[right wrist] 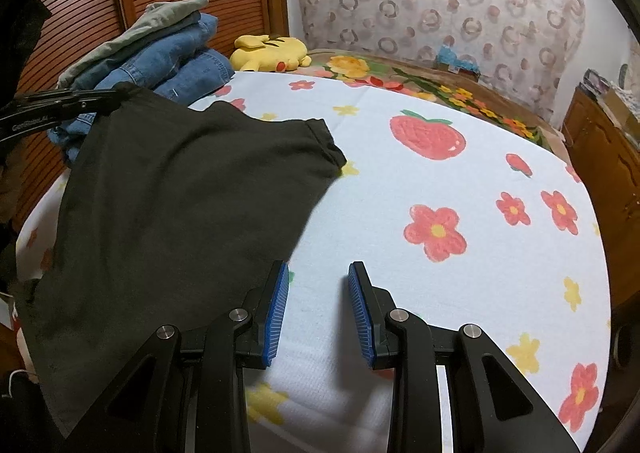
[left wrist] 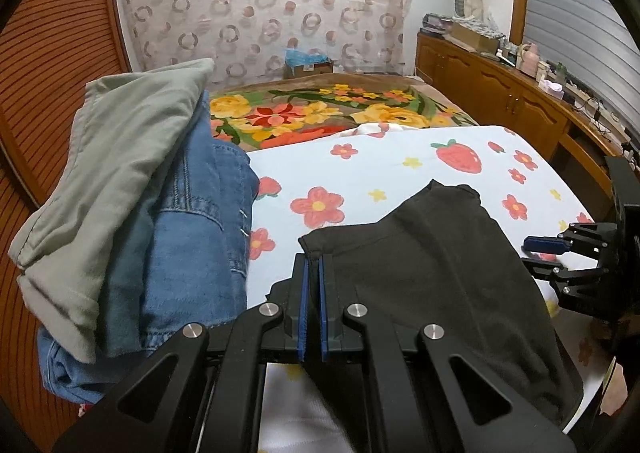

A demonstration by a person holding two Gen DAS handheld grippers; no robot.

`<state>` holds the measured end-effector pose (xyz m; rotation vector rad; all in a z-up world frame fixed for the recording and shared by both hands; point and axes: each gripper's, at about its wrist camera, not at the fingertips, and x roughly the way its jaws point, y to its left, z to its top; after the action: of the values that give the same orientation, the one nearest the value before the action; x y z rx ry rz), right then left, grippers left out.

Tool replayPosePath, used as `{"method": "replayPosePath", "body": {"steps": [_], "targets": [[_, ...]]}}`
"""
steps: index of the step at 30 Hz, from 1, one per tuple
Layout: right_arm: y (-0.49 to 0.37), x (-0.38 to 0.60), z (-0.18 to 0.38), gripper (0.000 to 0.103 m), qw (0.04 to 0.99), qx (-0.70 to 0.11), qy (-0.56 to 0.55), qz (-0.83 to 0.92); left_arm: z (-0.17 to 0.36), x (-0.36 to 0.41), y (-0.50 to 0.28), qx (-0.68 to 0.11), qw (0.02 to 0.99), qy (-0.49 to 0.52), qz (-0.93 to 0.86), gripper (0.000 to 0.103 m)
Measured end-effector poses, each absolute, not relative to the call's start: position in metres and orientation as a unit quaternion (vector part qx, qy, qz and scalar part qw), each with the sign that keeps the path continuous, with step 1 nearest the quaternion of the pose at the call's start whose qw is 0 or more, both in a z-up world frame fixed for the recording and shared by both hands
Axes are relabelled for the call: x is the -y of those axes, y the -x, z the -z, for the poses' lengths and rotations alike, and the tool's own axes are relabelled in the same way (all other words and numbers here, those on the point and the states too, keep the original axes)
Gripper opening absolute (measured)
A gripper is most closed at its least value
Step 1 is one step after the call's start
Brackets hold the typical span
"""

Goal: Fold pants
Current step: 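Grasp the folded shirt's collar end with the left tool and lift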

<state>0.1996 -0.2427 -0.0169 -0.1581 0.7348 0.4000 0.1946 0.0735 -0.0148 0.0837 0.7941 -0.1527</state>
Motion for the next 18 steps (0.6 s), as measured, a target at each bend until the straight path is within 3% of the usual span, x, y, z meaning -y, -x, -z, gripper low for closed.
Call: {"method": "replayPosePath", "body": {"steps": [15, 18], "targets": [[-0.167, 0.248, 0.001, 0.032, 0.923, -0.329, 0.068, -0.189, 0.009, -0.071, -0.166, -0.376, 0.921, -0.039, 0.091, 0.006], [-0.157, 0.247, -0.001, 0.032, 0.924, -0.325, 0.068, -0.189, 0.009, -0.07, -0.157, -0.377, 0.921, -0.04, 0.093, 0.018]]}}
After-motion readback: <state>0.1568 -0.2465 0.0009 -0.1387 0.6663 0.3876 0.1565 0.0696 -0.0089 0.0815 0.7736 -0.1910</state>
